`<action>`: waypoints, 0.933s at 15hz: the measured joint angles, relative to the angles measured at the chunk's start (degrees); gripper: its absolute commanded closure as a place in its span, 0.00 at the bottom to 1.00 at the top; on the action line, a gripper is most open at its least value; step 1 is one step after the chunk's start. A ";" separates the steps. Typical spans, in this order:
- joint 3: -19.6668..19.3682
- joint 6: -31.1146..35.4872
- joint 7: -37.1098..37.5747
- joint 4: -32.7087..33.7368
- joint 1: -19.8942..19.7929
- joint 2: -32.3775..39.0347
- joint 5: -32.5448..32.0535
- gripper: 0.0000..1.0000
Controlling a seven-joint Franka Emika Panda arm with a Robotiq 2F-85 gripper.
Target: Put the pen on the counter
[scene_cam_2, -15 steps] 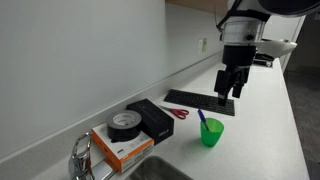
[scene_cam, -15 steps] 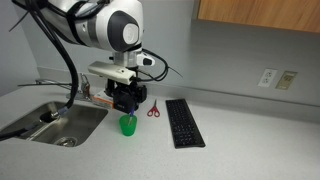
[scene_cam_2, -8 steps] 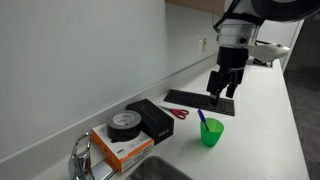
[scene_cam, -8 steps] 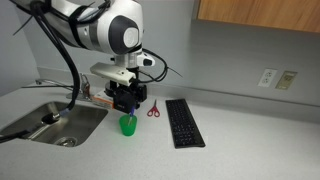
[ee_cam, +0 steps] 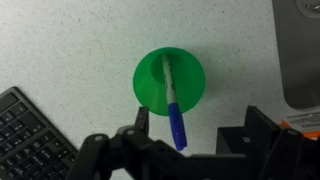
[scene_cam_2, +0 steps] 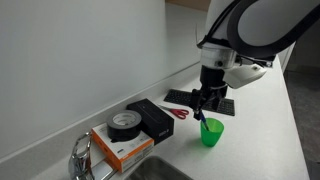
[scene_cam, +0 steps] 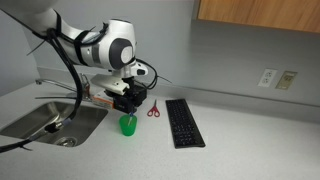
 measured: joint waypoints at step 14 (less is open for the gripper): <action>-1.23 2.21 11.12 1.61 1.38 3.64 -10.45 0.68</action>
